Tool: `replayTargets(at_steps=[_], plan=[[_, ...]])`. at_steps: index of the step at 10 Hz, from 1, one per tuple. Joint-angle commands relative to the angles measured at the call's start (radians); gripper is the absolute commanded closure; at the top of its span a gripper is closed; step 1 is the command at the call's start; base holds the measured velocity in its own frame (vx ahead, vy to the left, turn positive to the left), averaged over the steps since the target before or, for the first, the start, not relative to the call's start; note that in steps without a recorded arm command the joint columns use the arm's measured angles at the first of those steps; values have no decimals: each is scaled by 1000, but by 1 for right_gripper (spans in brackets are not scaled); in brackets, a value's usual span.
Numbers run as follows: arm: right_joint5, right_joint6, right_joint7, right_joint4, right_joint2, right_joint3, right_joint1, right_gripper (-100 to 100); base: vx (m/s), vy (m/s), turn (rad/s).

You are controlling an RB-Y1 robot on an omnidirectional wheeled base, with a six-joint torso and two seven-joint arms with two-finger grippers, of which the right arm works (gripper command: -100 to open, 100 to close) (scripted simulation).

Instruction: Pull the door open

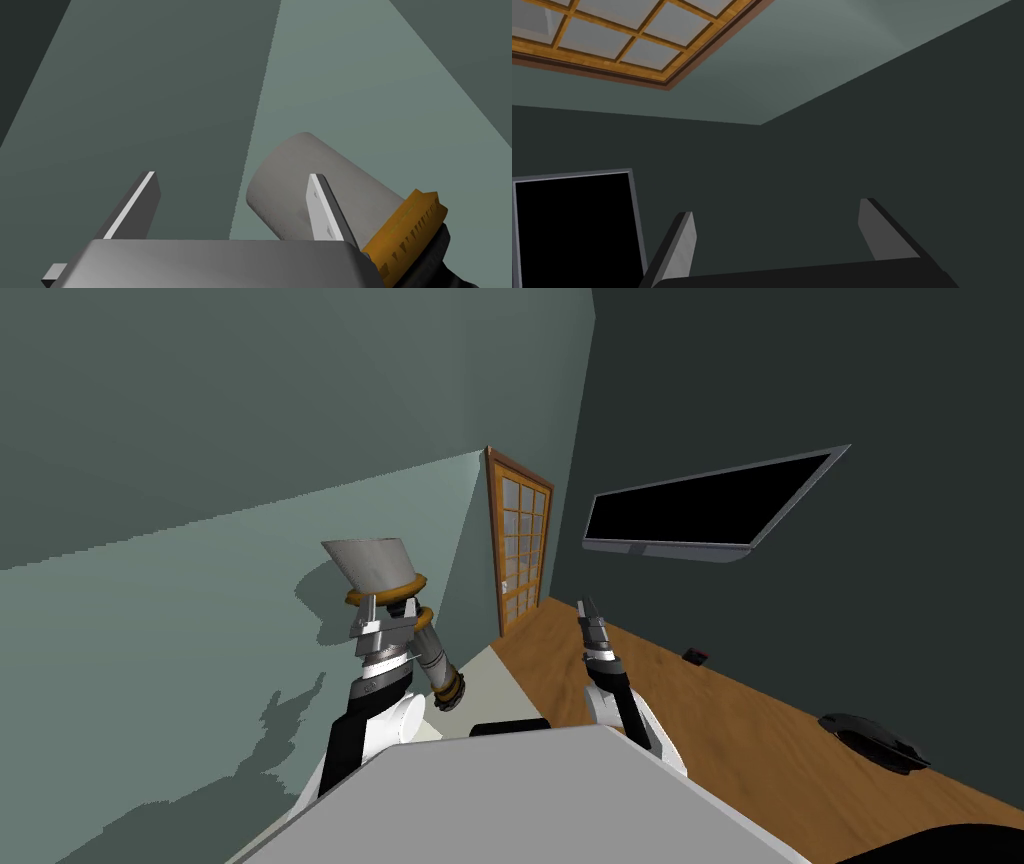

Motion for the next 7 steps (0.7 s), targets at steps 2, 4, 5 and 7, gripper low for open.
replayTargets(at_steps=[2,4,5,7], plan=[[32,-17,36,51,-8,-15,-10,-100,83,-78,66],[57,-26,63,90,-15,-26,-22,-100,74,-64,77],[70,-32,77,111,-17,-32,-28,-100,91,-94,89],[97,-42,107,155,-22,-45,-41,-100,89,-86,87]])
